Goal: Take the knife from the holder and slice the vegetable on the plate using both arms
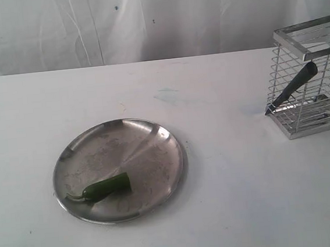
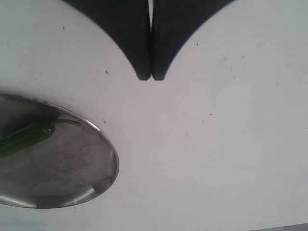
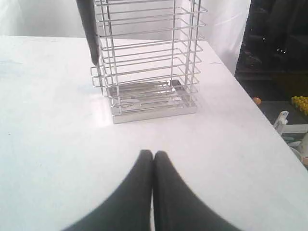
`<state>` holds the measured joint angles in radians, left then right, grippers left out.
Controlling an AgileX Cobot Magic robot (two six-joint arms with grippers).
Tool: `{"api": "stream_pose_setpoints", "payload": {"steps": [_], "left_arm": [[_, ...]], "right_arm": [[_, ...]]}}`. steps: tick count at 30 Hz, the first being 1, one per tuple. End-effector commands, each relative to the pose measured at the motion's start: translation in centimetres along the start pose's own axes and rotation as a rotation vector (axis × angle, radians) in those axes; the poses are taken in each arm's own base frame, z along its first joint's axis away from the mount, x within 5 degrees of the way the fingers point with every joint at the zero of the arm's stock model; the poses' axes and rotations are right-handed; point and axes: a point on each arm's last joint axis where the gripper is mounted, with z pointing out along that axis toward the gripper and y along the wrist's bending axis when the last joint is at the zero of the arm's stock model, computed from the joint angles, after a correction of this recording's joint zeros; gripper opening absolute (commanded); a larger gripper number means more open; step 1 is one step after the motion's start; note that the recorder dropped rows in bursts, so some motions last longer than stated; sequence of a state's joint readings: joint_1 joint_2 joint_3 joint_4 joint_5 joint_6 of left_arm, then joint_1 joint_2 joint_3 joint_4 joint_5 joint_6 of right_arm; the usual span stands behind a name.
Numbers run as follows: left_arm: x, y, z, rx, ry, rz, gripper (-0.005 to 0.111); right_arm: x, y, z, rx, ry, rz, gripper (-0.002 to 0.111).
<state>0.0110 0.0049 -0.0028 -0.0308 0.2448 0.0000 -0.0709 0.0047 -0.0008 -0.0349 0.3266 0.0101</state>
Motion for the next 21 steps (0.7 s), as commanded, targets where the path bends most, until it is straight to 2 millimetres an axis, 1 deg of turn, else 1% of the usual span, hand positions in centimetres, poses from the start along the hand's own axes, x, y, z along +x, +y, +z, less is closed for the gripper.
{"api": "stream_pose_setpoints", "payload": {"steps": [1,3,4,11,12,14,15,17,19,20,21], "left_arm": [[0.1,0.0,0.0,0.006,0.003,-0.003,0.0],[0.1,0.0,0.0,0.006,0.003,-0.003,0.0],[0.1,0.0,0.0,0.006,0.003,-0.003,0.0],[0.1,0.0,0.0,0.006,0.003,-0.003,0.0],[0.1,0.0,0.0,0.006,0.003,-0.003,0.0],[0.1,0.0,0.0,0.006,0.003,-0.003,0.0],[0.1,0.0,0.0,0.006,0.003,-0.003,0.0],[0.1,0.0,0.0,0.006,0.003,-0.003,0.0],[0.1,0.0,0.0,0.006,0.003,-0.003,0.0],[0.1,0.0,0.0,0.006,0.003,-0.003,0.0],[0.1,0.0,0.0,0.006,0.003,-0.003,0.0]], "right_arm": [[-0.2,-0.1,0.0,0.011,-0.022,-0.052,0.0],[-0.5,-0.1,0.0,0.021,-0.06,-0.142,0.0],[-0.9,-0.1,-0.1,0.022,-0.099,-0.156,0.0],[-3.7,0.0,-0.8,0.029,-0.425,-0.147,0.0],[-4.3,0.1,-1.1,0.016,-0.498,-0.079,0.0],[-5.3,0.0,-1.8,-0.046,-0.63,0.132,0.0],[-5.9,0.1,-2.2,-0.107,-0.708,0.276,0.0],[-6.8,0.1,-3.1,-0.212,-0.824,0.458,0.0],[-7.5,0.1,-4.0,-0.283,-0.944,0.518,0.0],[-7.8,0.1,-4.4,-0.301,-0.998,0.514,0.0],[-8.2,0.1,-5.2,-0.33,-1.093,0.505,0.0]]}}
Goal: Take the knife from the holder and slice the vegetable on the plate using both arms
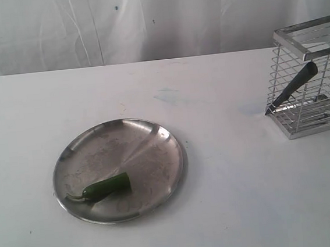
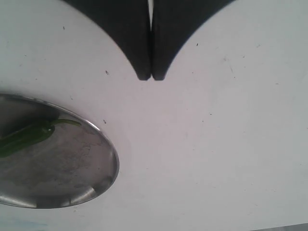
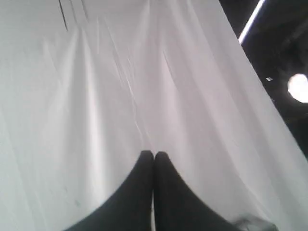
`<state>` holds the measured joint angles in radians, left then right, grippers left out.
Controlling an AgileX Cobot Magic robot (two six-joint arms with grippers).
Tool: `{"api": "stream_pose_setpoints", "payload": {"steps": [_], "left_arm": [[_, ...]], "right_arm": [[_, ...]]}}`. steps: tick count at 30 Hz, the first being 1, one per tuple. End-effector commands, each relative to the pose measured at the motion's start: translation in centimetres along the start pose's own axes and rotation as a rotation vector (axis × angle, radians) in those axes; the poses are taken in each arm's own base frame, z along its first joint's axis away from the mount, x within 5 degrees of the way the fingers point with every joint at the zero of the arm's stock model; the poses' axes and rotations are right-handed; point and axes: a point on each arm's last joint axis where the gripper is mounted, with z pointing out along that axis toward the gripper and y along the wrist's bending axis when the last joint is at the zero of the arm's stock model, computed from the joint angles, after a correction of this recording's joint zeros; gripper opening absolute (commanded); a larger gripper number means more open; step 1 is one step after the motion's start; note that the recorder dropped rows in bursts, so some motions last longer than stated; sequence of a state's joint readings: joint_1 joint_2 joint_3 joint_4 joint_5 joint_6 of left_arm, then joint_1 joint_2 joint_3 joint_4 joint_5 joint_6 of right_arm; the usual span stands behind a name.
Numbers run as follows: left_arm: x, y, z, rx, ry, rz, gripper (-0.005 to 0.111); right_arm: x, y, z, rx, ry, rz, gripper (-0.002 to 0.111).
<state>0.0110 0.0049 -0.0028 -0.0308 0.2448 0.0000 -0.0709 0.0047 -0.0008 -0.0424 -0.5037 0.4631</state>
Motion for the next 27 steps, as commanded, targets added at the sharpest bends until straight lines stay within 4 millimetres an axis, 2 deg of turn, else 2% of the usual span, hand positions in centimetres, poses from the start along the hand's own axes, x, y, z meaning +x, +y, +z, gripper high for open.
{"api": "stream_pose_setpoints", "payload": {"steps": [1,2,4,6,8,11,13,15,17,19,22,24,27], "left_arm": [[0.1,0.0,0.0,0.006,0.003,-0.003,0.0],[0.1,0.0,0.0,0.006,0.003,-0.003,0.0],[0.1,0.0,0.0,0.006,0.003,-0.003,0.0],[0.1,0.0,0.0,0.006,0.003,-0.003,0.0],[0.1,0.0,0.0,0.006,0.003,-0.003,0.0],[0.1,0.0,0.0,0.006,0.003,-0.003,0.0],[0.1,0.0,0.0,0.006,0.003,-0.003,0.0],[0.1,0.0,0.0,0.006,0.003,-0.003,0.0],[0.1,0.0,0.0,0.006,0.003,-0.003,0.0],[0.1,0.0,0.0,0.006,0.003,-0.003,0.0],[0.1,0.0,0.0,0.006,0.0,-0.003,0.0],[0.1,0.0,0.0,0.006,0.0,-0.003,0.0],[0.1,0.0,0.0,0.006,0.0,-0.003,0.0]], "right_arm": [[-3.0,1.4,-0.7,-0.178,-0.329,0.123,0.0],[-3.6,1.7,-1.0,-0.219,-0.399,0.126,0.0],[-6.2,3.0,-1.6,-0.35,-0.592,0.172,0.0],[-9.9,4.6,-2.0,-0.494,-0.738,0.271,0.0],[-13.8,6.6,-2.2,-0.592,-0.812,0.301,0.0],[-18.8,10.1,-2.2,-0.615,-0.743,0.136,0.0],[-20.5,12.0,-0.9,-0.537,-0.595,-0.137,0.0],[-19.8,12.1,1.7,-0.41,-0.388,-0.469,0.0],[-17.8,10.7,4.6,-0.307,-0.189,-0.577,0.0],[-14.9,8.2,7.4,-0.155,0.013,-0.541,0.0],[-10.0,4.2,9.9,0.07,0.223,-0.378,0.0],[-6.8,2.1,10.4,0.168,0.341,-0.325,0.0],[-2.7,0.2,10.0,0.201,0.505,-0.376,0.0]]}}
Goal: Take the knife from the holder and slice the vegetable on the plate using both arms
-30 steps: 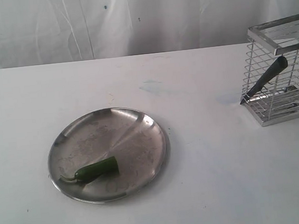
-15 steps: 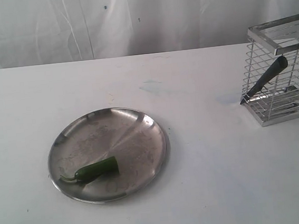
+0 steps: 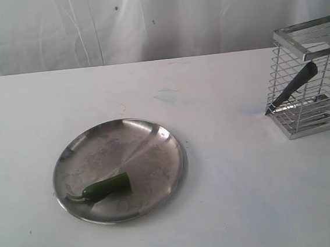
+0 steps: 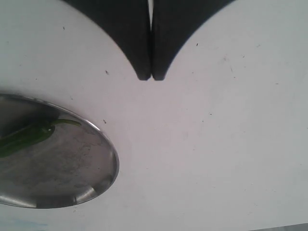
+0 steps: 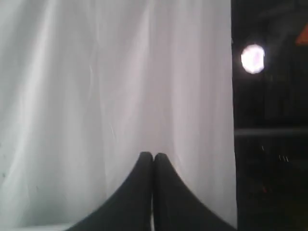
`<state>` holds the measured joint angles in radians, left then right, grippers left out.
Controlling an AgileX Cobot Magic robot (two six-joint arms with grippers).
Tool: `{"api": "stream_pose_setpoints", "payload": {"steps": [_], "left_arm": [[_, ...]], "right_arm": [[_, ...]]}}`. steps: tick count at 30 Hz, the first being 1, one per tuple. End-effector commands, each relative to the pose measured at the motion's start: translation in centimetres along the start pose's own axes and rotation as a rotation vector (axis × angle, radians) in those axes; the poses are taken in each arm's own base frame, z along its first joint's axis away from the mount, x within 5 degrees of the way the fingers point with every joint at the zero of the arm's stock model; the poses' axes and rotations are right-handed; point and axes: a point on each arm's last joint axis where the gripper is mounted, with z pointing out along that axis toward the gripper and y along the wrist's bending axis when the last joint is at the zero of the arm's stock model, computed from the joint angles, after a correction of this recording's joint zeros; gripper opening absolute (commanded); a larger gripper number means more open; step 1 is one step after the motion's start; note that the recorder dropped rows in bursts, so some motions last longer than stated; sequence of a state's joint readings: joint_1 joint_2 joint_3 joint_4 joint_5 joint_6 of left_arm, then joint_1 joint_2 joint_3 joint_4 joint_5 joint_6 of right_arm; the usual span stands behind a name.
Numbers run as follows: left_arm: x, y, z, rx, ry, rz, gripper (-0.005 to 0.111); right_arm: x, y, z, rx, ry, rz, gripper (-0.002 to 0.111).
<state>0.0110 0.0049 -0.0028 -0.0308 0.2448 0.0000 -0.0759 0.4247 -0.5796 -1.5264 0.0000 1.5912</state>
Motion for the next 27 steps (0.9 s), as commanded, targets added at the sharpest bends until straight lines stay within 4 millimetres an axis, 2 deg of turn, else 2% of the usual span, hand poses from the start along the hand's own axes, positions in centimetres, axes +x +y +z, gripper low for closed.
{"api": "stream_pose_setpoints", "payload": {"steps": [1,4,11,13,15,17,20,21,24,27], "left_arm": [[0.1,0.0,0.0,0.006,0.0,-0.003,0.0],[0.1,0.0,0.0,0.006,0.0,-0.003,0.0],[0.1,0.0,0.0,0.006,0.0,-0.003,0.0],[0.1,0.0,0.0,0.006,0.0,-0.003,0.0],[0.1,0.0,0.0,0.006,0.0,-0.003,0.0],[0.1,0.0,0.0,0.006,0.0,-0.003,0.0],[0.1,0.0,0.0,0.006,0.0,-0.003,0.0],[0.1,0.0,0.0,0.006,0.0,-0.003,0.0],[0.1,0.0,0.0,0.006,0.0,-0.003,0.0],[0.1,0.0,0.0,0.006,0.0,-0.003,0.0]], "right_arm": [[6.4,-0.9,1.7,0.059,0.243,-0.078,0.0],[9.7,-1.0,2.3,0.036,0.384,-0.164,0.0],[13.3,-1.6,4.2,0.1,0.585,-0.054,0.0],[14.4,-1.8,4.6,0.114,0.644,-0.085,0.0],[15.2,-2.6,4.8,0.19,0.702,-0.138,0.0],[15.9,-4.0,4.7,0.344,0.763,-0.18,0.0],[17.1,-5.4,4.0,0.553,0.877,-0.133,0.0],[17.5,-5.4,3.8,0.564,0.92,-0.133,0.0],[18.8,-4.0,4.0,0.375,1.059,-0.113,0.0],[18.7,-2.1,5.0,0.182,1.159,-0.079,0.0]]}}
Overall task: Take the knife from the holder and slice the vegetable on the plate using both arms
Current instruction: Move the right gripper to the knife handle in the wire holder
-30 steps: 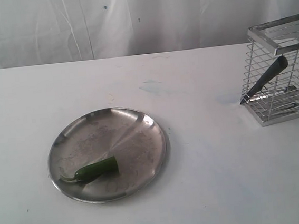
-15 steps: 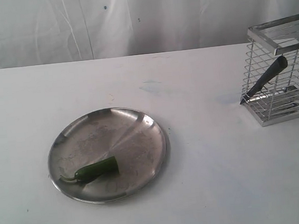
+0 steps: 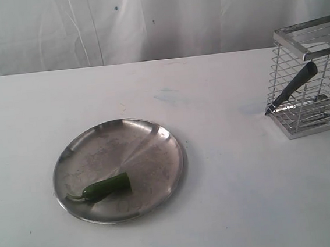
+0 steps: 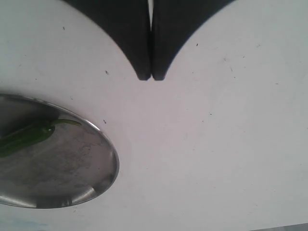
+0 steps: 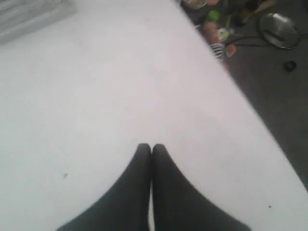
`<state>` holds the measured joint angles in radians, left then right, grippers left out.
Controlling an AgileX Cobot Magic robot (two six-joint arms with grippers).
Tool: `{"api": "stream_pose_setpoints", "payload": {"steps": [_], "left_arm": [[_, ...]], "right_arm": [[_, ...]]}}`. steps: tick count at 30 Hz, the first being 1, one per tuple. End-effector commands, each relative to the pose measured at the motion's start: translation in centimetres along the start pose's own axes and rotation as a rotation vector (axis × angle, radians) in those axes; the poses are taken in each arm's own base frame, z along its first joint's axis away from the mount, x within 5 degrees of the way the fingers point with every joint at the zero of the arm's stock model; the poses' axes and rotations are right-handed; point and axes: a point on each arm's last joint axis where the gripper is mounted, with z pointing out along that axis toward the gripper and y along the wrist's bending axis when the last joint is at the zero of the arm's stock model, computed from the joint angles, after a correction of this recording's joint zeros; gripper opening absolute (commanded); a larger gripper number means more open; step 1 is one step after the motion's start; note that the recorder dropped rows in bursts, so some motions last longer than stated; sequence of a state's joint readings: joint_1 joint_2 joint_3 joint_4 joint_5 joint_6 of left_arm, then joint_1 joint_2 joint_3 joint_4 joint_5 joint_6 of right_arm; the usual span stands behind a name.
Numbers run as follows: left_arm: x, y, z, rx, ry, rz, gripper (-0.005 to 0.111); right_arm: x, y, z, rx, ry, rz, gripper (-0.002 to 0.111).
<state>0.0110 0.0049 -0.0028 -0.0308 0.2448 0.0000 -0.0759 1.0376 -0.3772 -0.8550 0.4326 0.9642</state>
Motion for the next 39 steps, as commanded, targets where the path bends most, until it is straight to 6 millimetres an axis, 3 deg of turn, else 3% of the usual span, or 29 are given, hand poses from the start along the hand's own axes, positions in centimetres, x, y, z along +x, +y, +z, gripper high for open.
{"api": "stream_pose_setpoints", "payload": {"steps": [1,7,12,20,23,29,31,39], "left_arm": [[0.1,0.0,0.0,0.006,0.0,-0.003,0.0],[0.1,0.0,0.0,0.006,0.0,-0.003,0.0],[0.1,0.0,0.0,0.006,0.0,-0.003,0.0],[0.1,0.0,0.0,0.006,0.0,-0.003,0.0],[0.1,0.0,0.0,0.006,0.0,-0.003,0.0],[0.1,0.0,0.0,0.006,0.0,-0.003,0.0],[0.1,0.0,0.0,0.006,0.0,-0.003,0.0],[0.1,0.0,0.0,0.006,0.0,-0.003,0.0]], "right_arm": [[-1.2,2.8,-0.6,-0.238,0.119,-0.156,0.0],[-2.1,4.7,-1.9,-0.369,0.287,-0.279,0.0],[-1.0,6.8,-2.6,-0.481,0.373,-0.448,0.0],[-2.0,8.1,-2.5,-0.508,0.218,-0.472,0.001],[-2.2,8.1,-2.6,-0.517,0.202,-0.501,0.013],[-3.6,8.5,-3.2,-0.538,0.155,-0.448,0.066],[-4.5,8.6,-3.5,-0.534,0.12,-0.444,0.076],[-10.1,9.1,-5.9,-0.53,-0.043,-0.259,0.076]]}}
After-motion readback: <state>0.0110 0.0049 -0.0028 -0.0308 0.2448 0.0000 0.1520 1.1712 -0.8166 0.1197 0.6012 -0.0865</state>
